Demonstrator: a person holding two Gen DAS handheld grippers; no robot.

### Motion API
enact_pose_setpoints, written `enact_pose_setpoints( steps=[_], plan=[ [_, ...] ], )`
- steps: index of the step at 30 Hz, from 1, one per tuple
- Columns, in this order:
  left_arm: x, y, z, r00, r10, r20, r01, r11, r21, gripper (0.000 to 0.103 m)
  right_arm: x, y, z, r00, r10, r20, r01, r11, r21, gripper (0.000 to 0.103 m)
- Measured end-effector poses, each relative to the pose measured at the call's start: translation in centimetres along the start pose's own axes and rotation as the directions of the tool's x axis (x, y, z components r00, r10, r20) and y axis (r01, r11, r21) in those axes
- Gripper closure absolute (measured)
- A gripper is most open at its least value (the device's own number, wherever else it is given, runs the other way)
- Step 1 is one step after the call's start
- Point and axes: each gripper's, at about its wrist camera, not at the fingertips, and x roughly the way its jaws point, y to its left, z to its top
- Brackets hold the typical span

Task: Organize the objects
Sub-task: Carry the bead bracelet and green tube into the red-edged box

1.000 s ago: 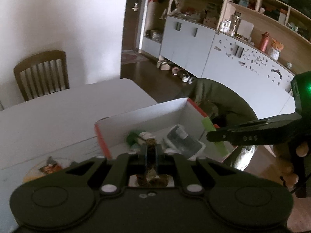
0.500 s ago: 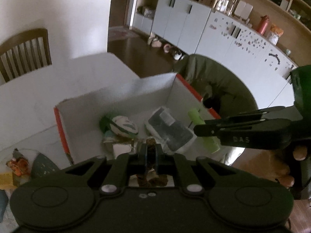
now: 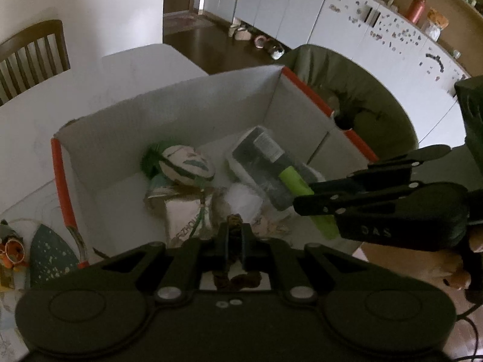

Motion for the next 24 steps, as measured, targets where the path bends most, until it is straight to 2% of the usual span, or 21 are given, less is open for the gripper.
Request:
enact_pose_setpoints(
  steps=[16, 24],
  plan=[
    [2.8, 0.4, -0.4, 0.995, 0.057, -0.078, -0.055, 0.998, 0.026, 0.097, 2.7, -0.1, -1.2, 0.997, -0.008, -0.082, 0.007, 1.0, -0.014, 0.087],
    [3.7, 1.2, -0.9, 0.991, 0.081, -0.107, -0.08, 0.997, 0.014, 0.088, 2.8, -0.4, -1.2, 0.996, -0.004, -0.089, 0.004, 1.0, 0.0, 0.087]
  ],
)
